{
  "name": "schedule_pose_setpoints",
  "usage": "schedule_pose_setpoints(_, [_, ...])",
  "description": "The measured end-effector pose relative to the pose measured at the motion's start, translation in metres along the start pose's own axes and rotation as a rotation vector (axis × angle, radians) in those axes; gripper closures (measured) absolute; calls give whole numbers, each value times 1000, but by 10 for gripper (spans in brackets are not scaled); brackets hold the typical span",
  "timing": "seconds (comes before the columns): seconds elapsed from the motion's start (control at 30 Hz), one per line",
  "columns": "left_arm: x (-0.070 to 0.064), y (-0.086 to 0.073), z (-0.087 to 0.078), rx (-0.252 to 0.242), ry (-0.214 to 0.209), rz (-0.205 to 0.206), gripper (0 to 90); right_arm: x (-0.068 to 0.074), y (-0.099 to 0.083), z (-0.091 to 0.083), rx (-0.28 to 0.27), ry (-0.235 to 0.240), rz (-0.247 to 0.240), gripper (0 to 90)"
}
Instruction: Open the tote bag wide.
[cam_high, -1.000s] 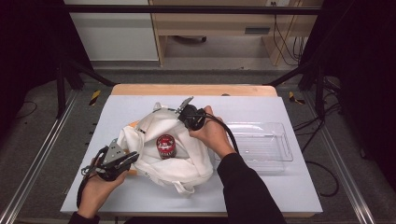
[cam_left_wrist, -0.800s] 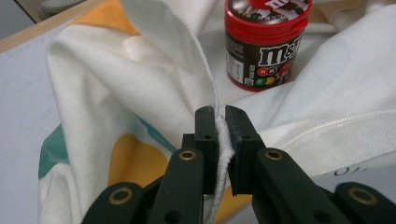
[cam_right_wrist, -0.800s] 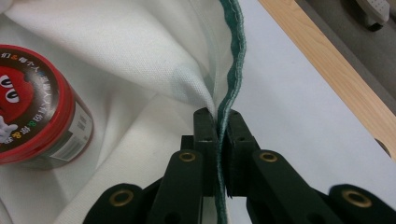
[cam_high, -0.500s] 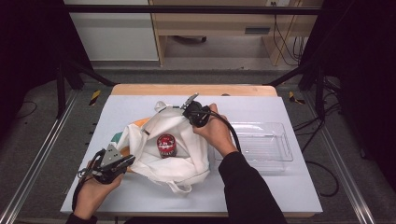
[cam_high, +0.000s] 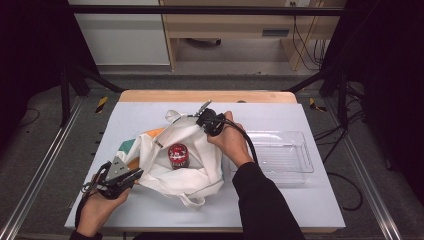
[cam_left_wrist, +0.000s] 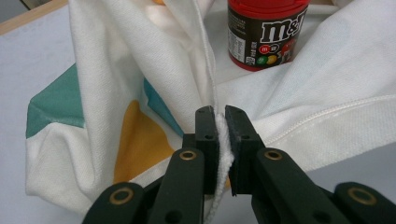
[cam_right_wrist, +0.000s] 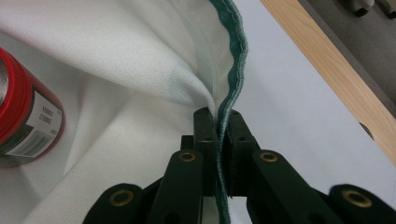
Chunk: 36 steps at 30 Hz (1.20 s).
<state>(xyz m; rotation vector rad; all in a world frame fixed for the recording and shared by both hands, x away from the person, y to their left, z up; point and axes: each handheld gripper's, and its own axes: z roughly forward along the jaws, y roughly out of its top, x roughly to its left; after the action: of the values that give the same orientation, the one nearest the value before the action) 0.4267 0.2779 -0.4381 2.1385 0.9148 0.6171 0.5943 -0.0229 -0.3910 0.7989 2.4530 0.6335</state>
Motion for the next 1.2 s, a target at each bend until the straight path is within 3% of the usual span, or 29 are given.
schedule_pose_setpoints(0.17, [-1, 0, 2, 6, 0, 0, 844, 1, 0, 3, 14, -3, -3, 861])
schedule_pose_setpoints(0.4, [-3, 0, 4, -23, 16, 1, 841, 3, 0, 1, -4, 32, -3, 836])
schedule_pose_setpoints(0.6, [-1, -1, 5, -59, 22, -16, 818, 5, 1, -6, -35, 26, 15, 621])
schedule_pose_setpoints(0.7, [-2, -2, 7, -69, 6, -35, 775, 5, 2, -14, -59, 24, 18, 563])
schedule_pose_setpoints(0.83, [-2, -1, 7, -86, 32, -17, 696, 5, 2, -26, -90, 24, 30, 497])
schedule_pose_setpoints(1.07, [-2, 2, 5, -128, 43, -34, 531, 12, 3, -50, -138, 38, 37, 394])
schedule_pose_setpoints(1.2, [-2, 3, 3, -162, 57, -43, 436, 18, 3, -68, -196, 65, 56, 347])
